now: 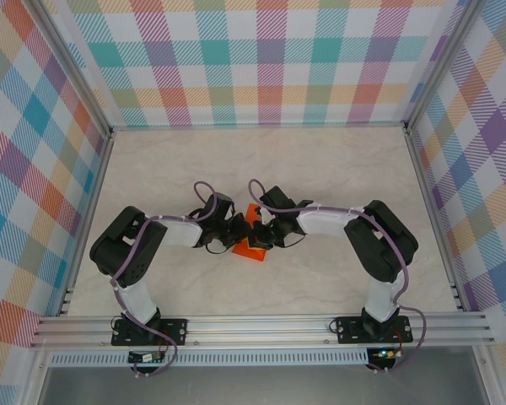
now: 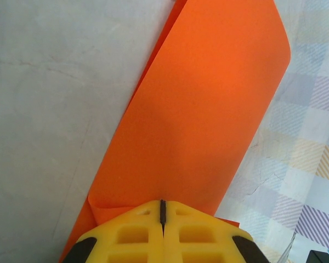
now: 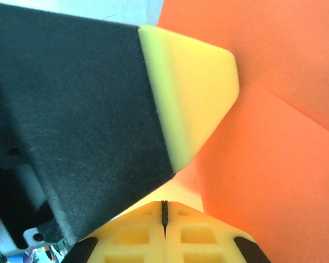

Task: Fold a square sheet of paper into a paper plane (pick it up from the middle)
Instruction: Fold the triangle a second time at the center of the table.

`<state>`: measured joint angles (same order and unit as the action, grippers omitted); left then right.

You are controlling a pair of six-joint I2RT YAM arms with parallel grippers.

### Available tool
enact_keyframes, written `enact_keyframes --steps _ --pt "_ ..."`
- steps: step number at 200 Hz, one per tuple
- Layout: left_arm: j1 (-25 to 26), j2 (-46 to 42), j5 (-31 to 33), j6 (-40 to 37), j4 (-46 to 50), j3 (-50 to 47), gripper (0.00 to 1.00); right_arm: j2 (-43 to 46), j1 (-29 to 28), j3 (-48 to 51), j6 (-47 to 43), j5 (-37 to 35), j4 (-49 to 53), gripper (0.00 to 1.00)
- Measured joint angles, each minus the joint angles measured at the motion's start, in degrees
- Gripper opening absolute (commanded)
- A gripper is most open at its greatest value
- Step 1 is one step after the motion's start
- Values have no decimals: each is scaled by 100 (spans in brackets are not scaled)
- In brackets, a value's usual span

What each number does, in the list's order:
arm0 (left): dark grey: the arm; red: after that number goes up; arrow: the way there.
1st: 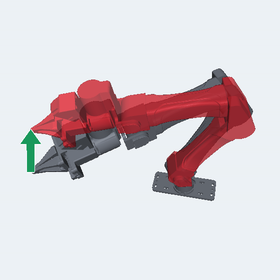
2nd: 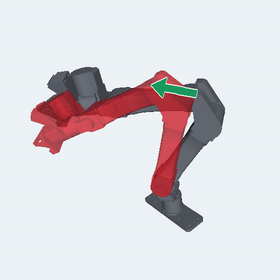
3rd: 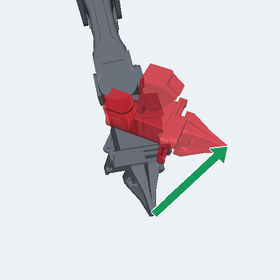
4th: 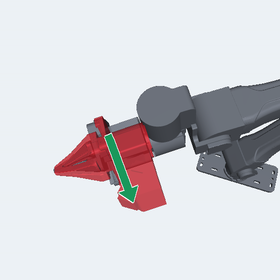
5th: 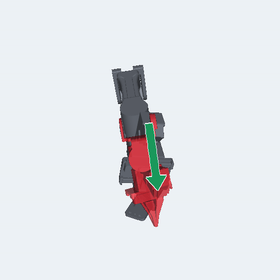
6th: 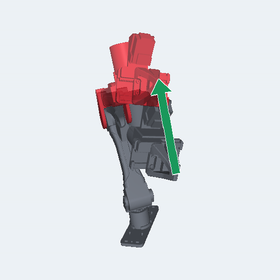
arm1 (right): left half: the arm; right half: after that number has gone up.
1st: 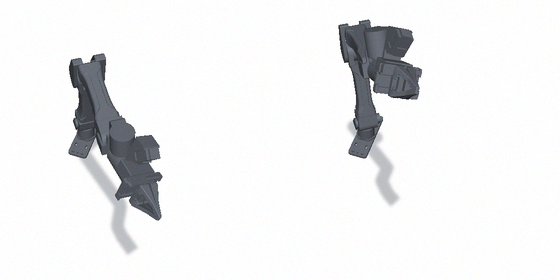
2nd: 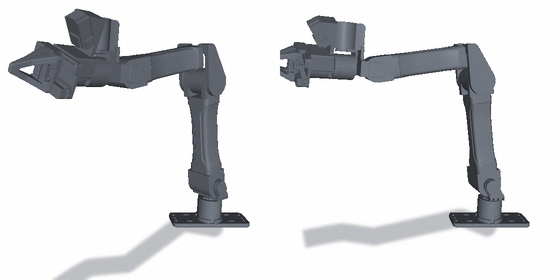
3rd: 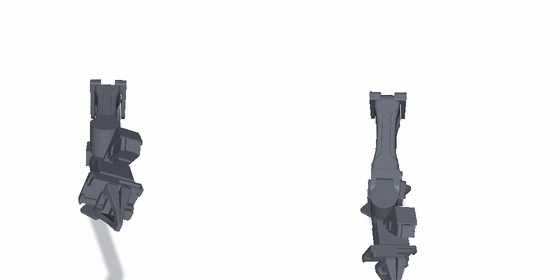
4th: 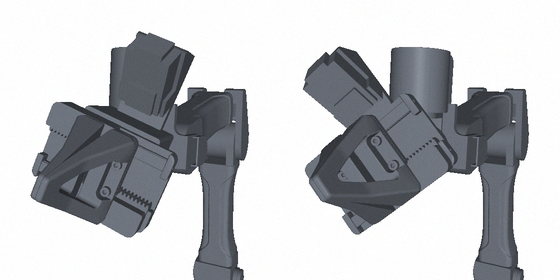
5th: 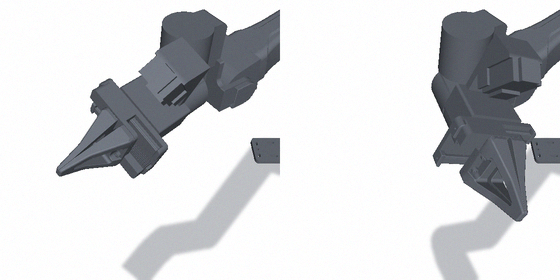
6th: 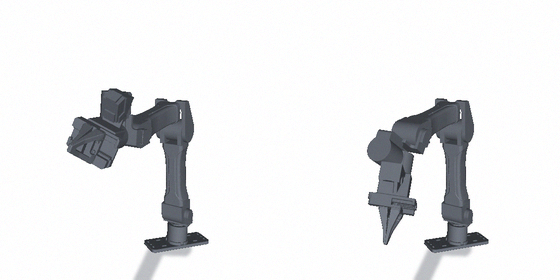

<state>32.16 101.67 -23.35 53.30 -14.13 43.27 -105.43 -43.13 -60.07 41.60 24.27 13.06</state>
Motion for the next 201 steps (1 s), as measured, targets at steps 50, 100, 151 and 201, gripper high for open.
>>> enact_keyframes --steps 50,100,151,201 --pt "7 0 -17 -24 0 0 0 -177 0 92 2 0 -15 5" --pt "7 0 -17 -42 2 0 0 -179 0 160 4 2 -52 6" --pt "7 0 -13 -42 2 0 0 -179 2 223 22 26 -149 6" --pt "7 0 -11 -39 2 0 0 -109 0 227 2 31 -68 9"
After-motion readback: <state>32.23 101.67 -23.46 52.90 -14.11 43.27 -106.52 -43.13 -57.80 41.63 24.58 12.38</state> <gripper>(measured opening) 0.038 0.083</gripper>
